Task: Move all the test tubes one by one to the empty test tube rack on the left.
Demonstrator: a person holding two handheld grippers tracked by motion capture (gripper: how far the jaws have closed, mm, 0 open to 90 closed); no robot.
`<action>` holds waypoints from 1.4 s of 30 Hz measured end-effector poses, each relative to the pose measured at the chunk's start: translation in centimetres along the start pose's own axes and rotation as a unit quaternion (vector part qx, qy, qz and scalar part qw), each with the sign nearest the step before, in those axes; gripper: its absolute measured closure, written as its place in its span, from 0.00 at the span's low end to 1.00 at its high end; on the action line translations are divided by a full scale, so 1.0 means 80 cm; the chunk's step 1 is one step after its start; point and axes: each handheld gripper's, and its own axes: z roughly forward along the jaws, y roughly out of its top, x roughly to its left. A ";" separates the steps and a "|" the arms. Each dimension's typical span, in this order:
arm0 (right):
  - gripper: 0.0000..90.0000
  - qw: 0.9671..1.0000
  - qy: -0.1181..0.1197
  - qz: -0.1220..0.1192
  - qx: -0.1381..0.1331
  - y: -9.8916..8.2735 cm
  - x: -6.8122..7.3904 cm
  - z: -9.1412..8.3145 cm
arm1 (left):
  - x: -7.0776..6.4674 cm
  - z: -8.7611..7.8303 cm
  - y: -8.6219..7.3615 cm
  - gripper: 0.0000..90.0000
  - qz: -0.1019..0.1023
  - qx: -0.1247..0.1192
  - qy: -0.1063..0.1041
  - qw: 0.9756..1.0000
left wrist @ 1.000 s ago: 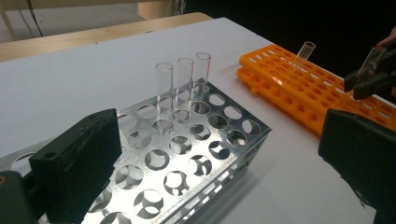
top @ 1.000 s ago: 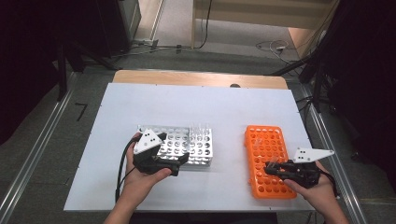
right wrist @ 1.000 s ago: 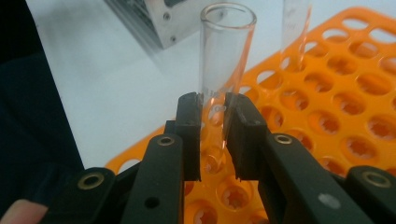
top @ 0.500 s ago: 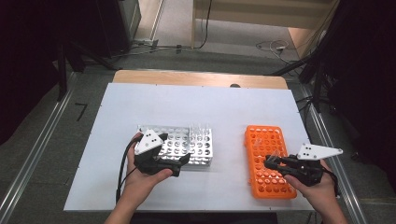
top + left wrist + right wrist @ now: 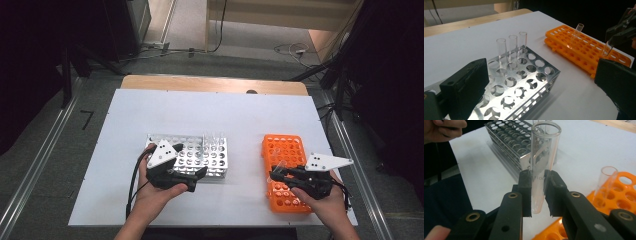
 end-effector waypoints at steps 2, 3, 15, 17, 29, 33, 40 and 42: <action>0.82 1.000 0.001 -0.001 0.000 0.002 0.003 0.005 | -0.001 0.000 0.001 0.00 0.001 0.000 -0.001 1.000; 0.82 1.000 0.002 -0.003 0.001 0.003 0.005 0.008 | -0.002 0.000 0.001 0.00 0.001 -0.001 -0.004 1.000; 0.82 1.000 0.020 -0.013 0.007 0.015 0.027 0.035 | -0.017 0.005 0.005 0.00 0.010 -0.001 -0.020 1.000; 0.82 1.000 0.023 -0.015 0.007 0.016 0.031 0.039 | -0.019 0.005 0.006 0.00 0.010 0.000 -0.024 1.000; 0.82 0.999 0.038 -0.022 0.009 0.021 0.046 0.056 | -0.033 0.011 0.008 0.00 0.014 0.000 -0.045 0.999; 0.82 0.999 0.044 -0.026 0.012 0.023 0.052 0.062 | -0.038 0.013 0.009 0.00 0.014 -0.001 -0.056 0.998; 0.82 0.998 0.053 -0.032 0.014 0.026 0.063 0.072 | -0.047 0.016 0.011 0.01 0.016 0.000 -0.068 0.998; 0.82 0.998 0.055 -0.031 0.015 0.027 0.066 0.074 | -0.049 0.017 0.011 0.03 0.014 -0.003 -0.076 0.997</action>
